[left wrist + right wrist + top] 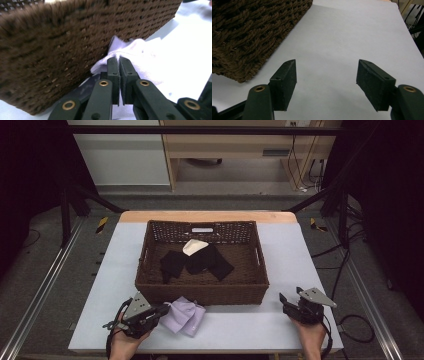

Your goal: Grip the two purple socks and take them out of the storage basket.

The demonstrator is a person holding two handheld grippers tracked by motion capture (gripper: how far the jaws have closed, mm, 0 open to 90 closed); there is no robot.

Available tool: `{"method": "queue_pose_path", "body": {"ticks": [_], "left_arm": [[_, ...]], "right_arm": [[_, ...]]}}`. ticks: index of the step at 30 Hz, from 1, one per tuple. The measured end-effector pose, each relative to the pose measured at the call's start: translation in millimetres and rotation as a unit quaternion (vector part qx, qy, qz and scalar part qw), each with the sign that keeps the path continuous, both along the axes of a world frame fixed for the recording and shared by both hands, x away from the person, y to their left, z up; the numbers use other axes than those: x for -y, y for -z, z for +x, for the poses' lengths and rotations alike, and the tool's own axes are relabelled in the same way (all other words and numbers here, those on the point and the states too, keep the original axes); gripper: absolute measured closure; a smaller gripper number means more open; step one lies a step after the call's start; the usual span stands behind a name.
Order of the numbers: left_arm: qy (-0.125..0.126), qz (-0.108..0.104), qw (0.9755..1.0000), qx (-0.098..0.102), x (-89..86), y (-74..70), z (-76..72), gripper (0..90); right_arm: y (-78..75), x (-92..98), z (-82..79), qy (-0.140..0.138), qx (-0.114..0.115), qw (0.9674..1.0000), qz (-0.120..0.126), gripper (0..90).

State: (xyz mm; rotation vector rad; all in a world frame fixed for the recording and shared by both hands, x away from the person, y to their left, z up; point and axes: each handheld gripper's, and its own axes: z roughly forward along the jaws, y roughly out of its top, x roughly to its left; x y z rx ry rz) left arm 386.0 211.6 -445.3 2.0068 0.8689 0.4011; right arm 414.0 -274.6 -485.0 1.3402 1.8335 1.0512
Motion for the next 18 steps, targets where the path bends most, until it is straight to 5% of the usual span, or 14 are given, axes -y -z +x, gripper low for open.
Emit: {"method": "queue_pose_path", "body": {"ticks": [11, 18], "left_arm": [[-0.029, 0.001, 0.9996, 0.007, -8.0, -1.4, -3.1, 59.6], [-0.058, 0.005, 0.9983, 0.007, -26.4, -0.3, -5.0, 51.0]], "right_arm": [[-0.2, 0.2, -0.2, 0.0, 0.0, 1.0, 0.001, 32.6], [-0.1, 0.9, -0.9, 0.001, 0.006, 1.0, 0.001, 31.9]]}}
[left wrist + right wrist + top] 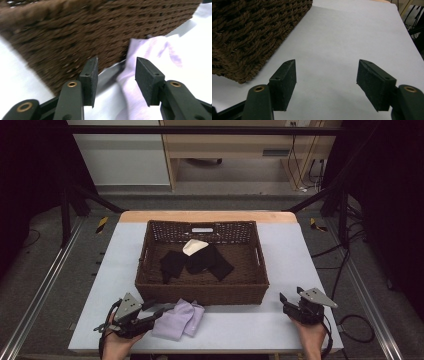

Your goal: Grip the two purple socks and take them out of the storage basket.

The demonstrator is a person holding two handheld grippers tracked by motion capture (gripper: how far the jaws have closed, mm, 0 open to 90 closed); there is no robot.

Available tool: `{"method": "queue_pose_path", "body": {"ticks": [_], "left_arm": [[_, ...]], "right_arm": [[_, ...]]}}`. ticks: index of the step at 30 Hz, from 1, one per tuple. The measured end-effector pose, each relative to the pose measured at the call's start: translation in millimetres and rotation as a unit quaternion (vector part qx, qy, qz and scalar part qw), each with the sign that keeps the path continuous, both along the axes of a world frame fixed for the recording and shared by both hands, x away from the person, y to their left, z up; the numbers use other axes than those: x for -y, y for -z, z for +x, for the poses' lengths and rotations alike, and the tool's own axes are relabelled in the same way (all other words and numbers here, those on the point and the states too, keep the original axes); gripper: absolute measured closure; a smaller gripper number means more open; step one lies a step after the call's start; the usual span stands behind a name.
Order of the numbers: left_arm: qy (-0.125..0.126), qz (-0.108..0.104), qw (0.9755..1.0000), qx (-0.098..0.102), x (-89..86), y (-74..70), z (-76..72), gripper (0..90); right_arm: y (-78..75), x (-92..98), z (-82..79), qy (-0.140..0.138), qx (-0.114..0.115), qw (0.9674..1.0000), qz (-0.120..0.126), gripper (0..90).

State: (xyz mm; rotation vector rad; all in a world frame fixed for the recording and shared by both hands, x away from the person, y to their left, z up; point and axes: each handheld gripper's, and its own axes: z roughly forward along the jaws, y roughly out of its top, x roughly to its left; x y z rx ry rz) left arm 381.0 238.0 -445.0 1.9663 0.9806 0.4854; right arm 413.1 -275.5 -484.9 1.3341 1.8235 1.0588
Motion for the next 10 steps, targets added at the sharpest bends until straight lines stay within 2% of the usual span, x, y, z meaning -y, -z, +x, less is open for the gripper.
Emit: {"method": "queue_pose_path", "body": {"ticks": [5, 10], "left_arm": [[-0.031, 0.017, 0.9994, -0.005, -11.9, 6.9, 2.7, 44.4], [-0.042, 0.031, 0.9986, -0.005, -11.8, 10.8, 4.7, 40.1]], "right_arm": [[-0.1, 0.1, -0.1, 0.002, 0.001, 1.0, 0.001, 30.5], [-0.1, 0.7, -0.3, 0.002, 0.002, 1.0, 0.002, 29.7]]}}
